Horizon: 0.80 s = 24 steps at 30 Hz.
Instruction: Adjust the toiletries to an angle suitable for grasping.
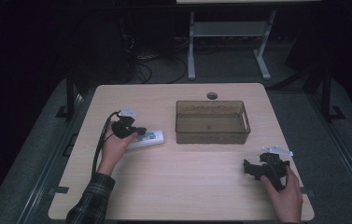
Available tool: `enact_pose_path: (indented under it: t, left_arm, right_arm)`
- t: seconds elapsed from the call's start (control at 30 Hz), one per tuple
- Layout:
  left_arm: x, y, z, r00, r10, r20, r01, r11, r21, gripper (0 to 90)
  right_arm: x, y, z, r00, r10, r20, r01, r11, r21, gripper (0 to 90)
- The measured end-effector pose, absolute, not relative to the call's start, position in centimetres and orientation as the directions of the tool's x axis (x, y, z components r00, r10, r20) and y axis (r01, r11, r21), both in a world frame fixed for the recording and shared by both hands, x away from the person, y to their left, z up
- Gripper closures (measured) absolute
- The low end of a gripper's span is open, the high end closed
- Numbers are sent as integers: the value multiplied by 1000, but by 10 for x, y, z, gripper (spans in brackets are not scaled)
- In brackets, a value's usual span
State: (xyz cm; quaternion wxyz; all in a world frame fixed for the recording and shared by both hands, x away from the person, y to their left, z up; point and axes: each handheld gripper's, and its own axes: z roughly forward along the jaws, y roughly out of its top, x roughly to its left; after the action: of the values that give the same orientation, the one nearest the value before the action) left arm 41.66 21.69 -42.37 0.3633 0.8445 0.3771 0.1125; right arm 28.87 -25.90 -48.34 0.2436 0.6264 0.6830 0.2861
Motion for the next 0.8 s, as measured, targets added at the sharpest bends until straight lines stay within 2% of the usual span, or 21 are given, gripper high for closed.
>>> enact_pose_path:
  t: [0.33, 0.8]
  left_arm:
    - [448, 191, -432, 681, 727, -83, 583, -470, 663, 900]
    - [454, 176, -443, 694, 714, -88, 599, -506, 621, 900]
  right_arm:
    - [289, -259, -483, -97, 995, 26, 716, 51, 696, 0]
    - [289, -259, -483, -97, 995, 26, 716, 52, 696, 0]
